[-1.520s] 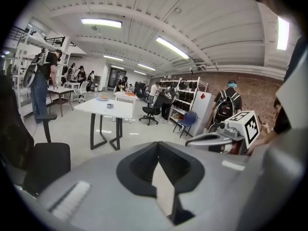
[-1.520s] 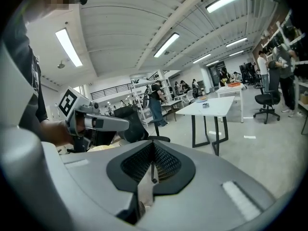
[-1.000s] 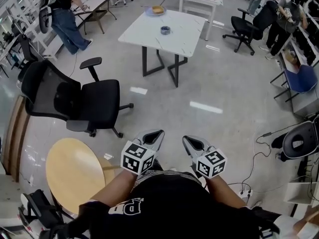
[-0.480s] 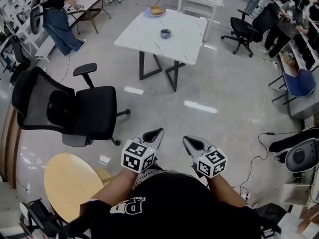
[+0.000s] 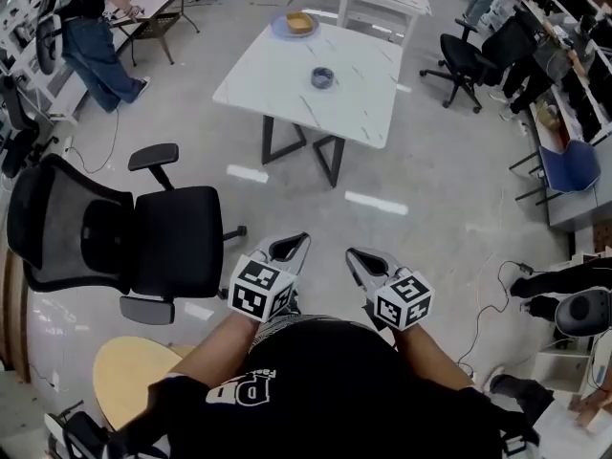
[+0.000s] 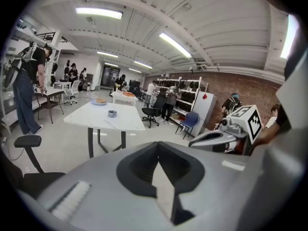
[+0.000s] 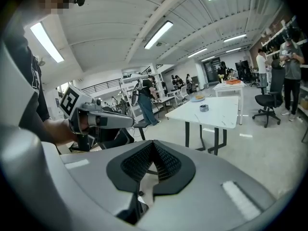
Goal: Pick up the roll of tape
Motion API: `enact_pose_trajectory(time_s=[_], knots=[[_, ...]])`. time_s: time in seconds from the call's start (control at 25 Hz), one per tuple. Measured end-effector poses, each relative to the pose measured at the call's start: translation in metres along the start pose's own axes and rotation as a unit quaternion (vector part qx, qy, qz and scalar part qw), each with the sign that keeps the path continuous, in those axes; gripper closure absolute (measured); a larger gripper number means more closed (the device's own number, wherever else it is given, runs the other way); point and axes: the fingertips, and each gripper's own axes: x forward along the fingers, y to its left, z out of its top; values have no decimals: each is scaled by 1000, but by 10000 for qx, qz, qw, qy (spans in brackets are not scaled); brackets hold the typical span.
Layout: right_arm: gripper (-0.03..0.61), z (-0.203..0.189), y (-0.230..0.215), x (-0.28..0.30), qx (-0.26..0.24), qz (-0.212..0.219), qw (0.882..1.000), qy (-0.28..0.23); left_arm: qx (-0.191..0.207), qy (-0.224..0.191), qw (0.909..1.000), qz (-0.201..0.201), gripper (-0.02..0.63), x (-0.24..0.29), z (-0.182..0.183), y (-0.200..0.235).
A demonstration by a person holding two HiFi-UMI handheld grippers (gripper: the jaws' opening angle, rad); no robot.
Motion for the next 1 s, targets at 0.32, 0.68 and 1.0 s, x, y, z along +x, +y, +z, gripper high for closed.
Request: enact_pose_trajectory(time_s=[0.32, 0.68, 1.0], knots=[[578, 52, -12, 75, -57, -137, 9998, -154, 89, -45, 9999, -136, 555, 16, 38, 82], [578, 66, -35, 116, 66, -249, 9997, -13, 17, 86, 9996, -268, 555, 43, 48, 126], [578, 86, -62, 157, 89, -114, 9998, -122, 7, 60, 9998, -166, 555, 65, 63, 158]])
